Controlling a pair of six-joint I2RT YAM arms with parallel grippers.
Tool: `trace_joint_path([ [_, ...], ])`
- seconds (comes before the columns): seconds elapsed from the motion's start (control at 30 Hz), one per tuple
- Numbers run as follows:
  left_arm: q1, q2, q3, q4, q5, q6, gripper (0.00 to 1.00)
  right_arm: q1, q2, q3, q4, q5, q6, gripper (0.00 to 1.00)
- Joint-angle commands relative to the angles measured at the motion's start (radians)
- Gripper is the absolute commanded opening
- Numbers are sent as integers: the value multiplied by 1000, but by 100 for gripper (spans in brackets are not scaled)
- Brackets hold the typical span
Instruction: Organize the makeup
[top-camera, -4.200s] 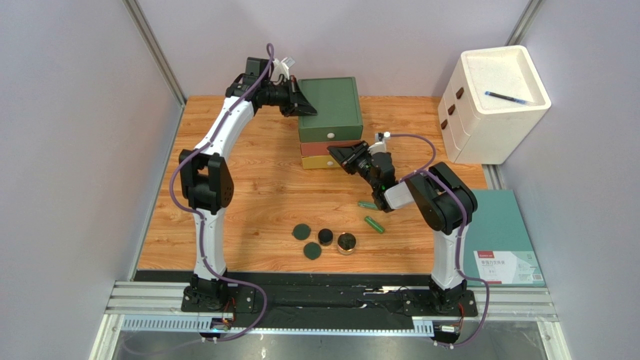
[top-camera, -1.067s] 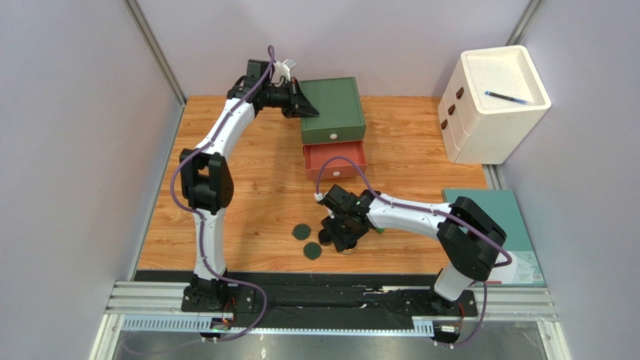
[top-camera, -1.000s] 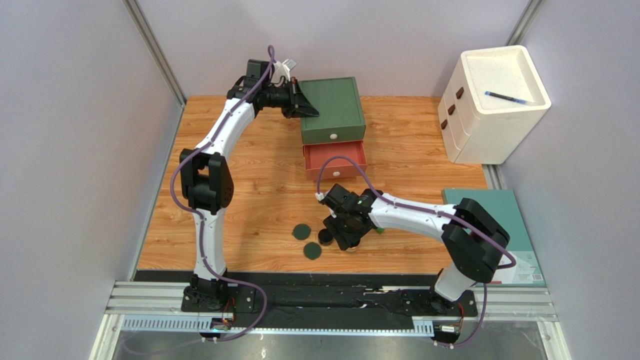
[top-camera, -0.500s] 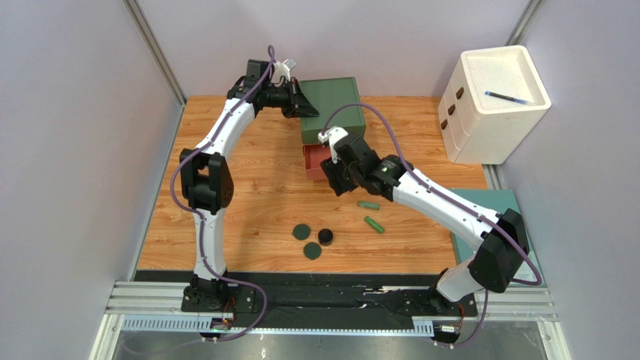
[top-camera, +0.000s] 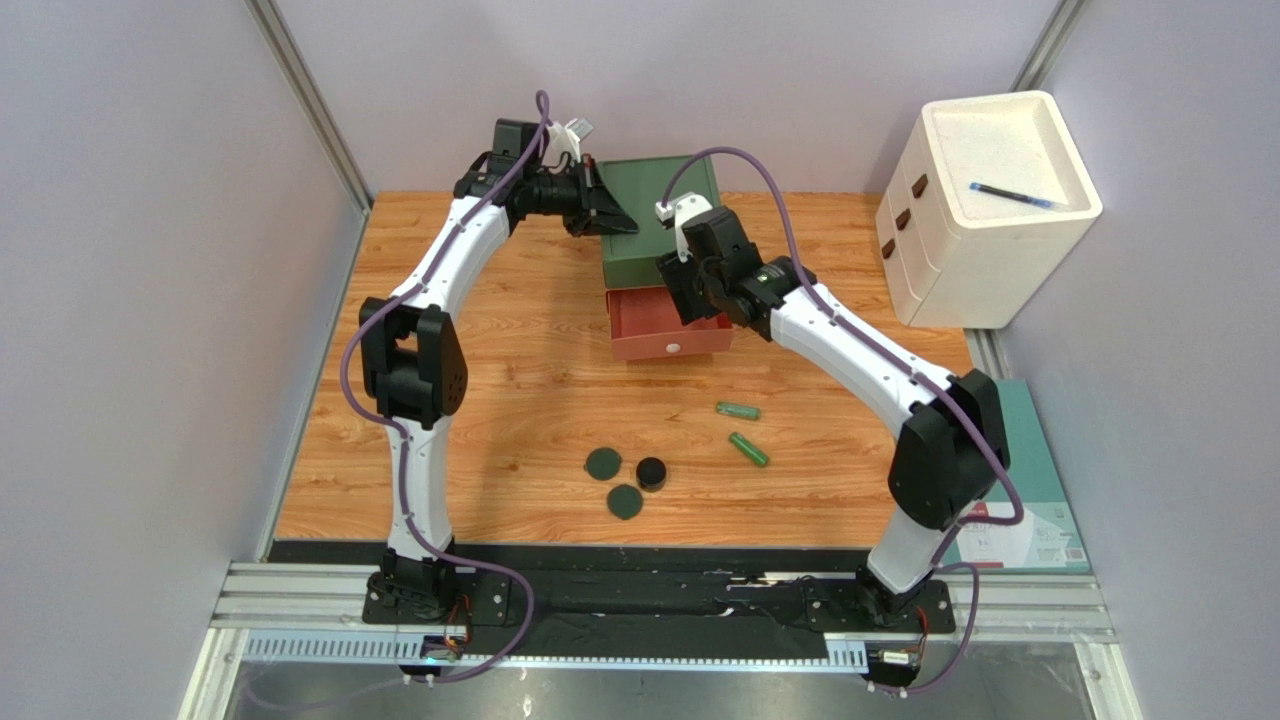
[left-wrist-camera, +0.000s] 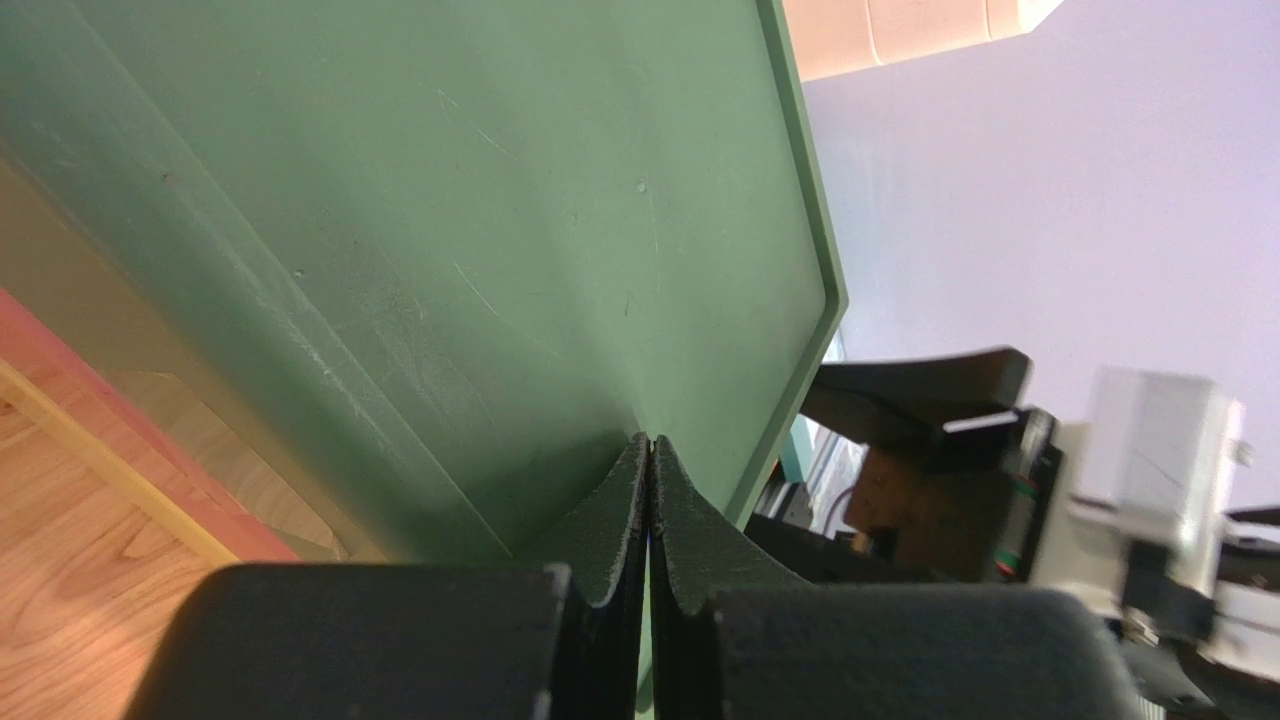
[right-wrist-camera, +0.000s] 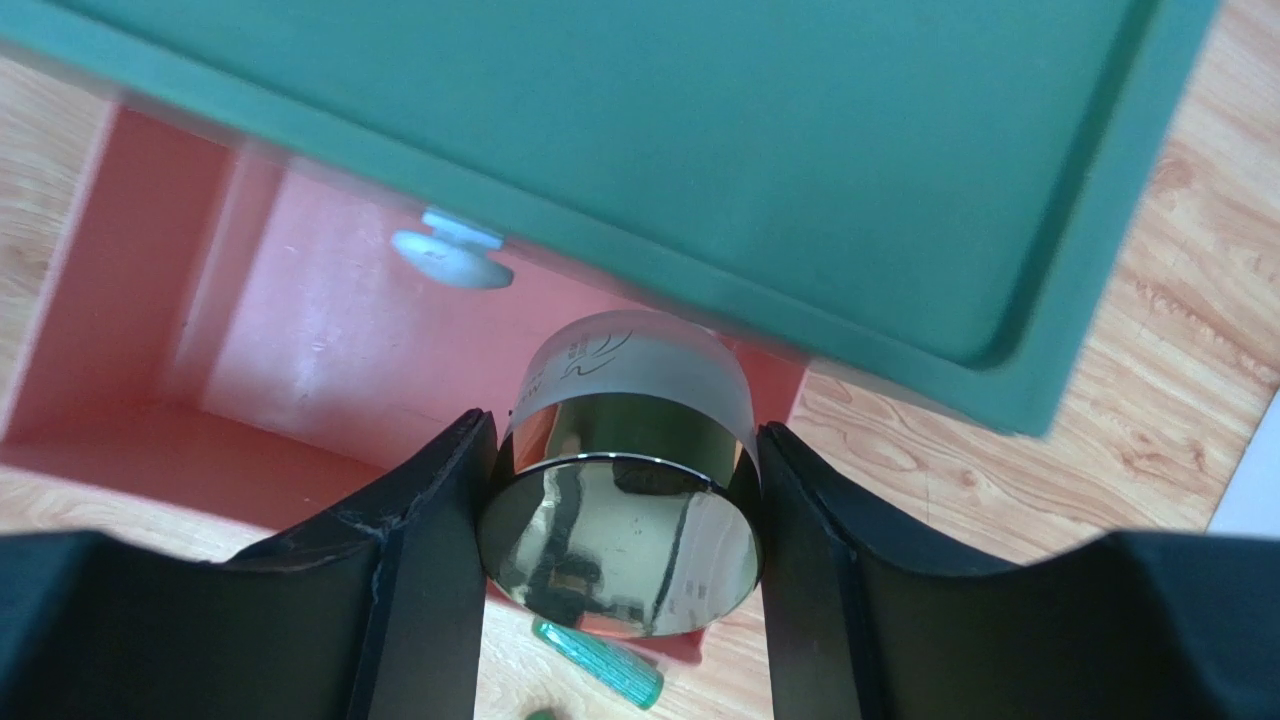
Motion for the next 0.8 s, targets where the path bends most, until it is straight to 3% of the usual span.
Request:
trace_joint_path([
  [0.0,-2,68,-22,-143,-107,71,0,-7,35,113,0,-10,-20,31],
  [0.1,-2,73,-14,-145,-106,69,0,-7,27,124,-25,-13,-10,58],
  [0.27,-2,77,-4,-152,-109,71,0,-5,-49,61,-13,-1,-23,76],
  [0.3,-2,77,-4,-154,-110,74,0,-4,-66,27,-8,-8,-33,97],
  [0.33,-2,79,-5,-155,-112,76,0,-1,-103,10,-7,-5,-36,100],
  [0.6,-2,82,-2,-161,-118,77,0,57,-273,-133,-5,-115,-79,93],
  [0.77,-2,82,1,-158,-118,76,0,179,-324,-263,-16,-192,-92,86],
])
